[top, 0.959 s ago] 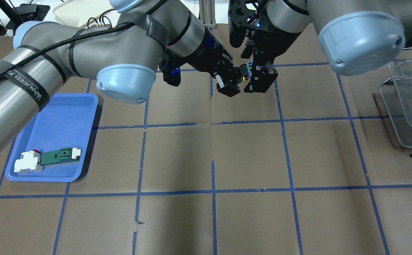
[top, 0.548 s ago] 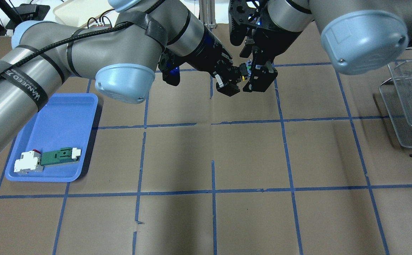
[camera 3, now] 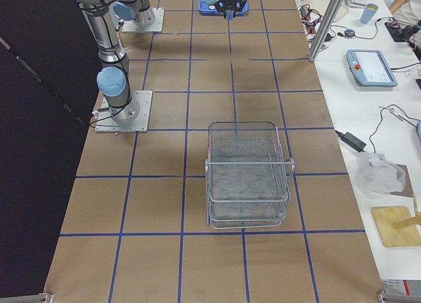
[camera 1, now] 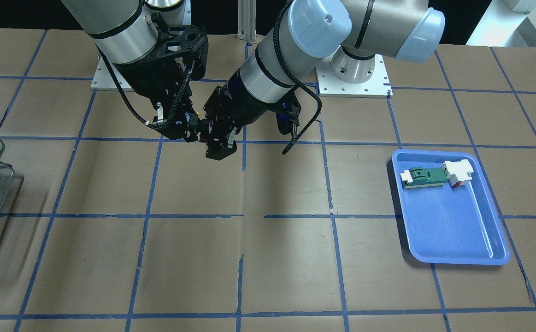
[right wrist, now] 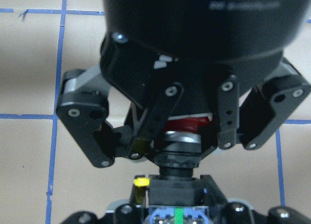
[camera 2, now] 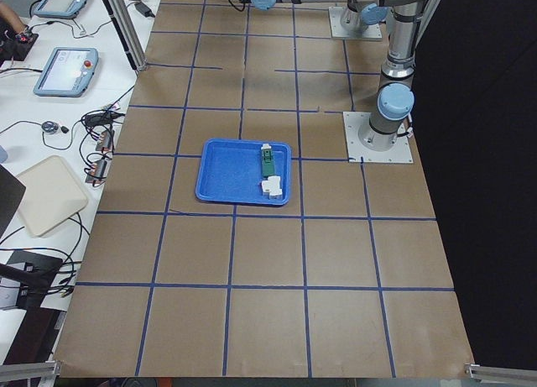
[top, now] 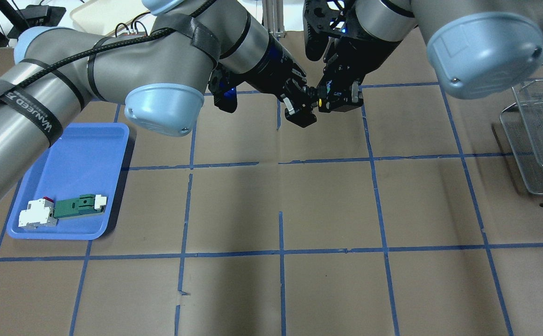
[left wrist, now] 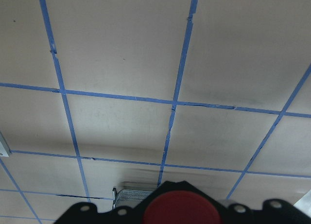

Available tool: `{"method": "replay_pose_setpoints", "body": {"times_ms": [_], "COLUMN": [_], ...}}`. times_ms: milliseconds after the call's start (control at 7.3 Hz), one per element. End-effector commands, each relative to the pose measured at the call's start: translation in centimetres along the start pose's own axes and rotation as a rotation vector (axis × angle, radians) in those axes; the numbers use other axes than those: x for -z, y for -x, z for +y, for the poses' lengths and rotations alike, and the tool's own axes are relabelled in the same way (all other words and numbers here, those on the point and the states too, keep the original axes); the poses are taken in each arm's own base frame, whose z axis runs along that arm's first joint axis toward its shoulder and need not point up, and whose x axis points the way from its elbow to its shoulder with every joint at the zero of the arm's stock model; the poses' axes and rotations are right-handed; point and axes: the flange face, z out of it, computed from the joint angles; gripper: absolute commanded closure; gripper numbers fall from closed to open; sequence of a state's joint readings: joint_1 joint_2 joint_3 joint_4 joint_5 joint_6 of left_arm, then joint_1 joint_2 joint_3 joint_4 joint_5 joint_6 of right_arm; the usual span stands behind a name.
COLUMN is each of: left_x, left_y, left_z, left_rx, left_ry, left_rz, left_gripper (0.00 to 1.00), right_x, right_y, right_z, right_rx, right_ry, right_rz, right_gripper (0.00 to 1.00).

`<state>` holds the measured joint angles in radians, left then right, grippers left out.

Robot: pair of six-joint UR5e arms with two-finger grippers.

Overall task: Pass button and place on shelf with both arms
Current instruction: 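Close the right gripper on the button's base below the left gripper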

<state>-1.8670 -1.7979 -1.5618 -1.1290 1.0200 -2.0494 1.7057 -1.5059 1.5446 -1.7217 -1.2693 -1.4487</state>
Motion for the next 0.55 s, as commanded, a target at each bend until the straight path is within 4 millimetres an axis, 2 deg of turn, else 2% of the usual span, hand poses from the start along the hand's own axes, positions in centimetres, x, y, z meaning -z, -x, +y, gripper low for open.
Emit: {"method": "replay_pose_setpoints", "body": {"times_ms": [0, 137, 274, 411], "left_x": [0.13, 0.52, 0.57, 0.92], "left_y": [0.09, 0.24, 0.19, 0.07], "left_z": [0.02, 0.2, 0.01, -0.04], "left_rx": [-0.001, -0.003, 0.0, 0.031], "left_ry": [0.001, 0.002, -0.009, -0.007], "left_rz": [0.002, 0.008, 0.013, 0.02], "left_gripper": [1.0, 1.0, 0.5, 0.28], "right_x": [0.07, 0.14, 0.14, 0.14], "right_y": [-0.03, 0.02, 0.02, 0.02], "right_z": [-0.04, -0.05, -0.05, -0.05], "right_rx": [0.015, 0.017, 0.018, 0.018], "right_ry": [-0.001, -0.001, -0.001, -0.001], "right_rz": [0.006, 0.006, 0.006, 0.006], "right_gripper": [0.87, 0.88, 0.89, 0.89]}}
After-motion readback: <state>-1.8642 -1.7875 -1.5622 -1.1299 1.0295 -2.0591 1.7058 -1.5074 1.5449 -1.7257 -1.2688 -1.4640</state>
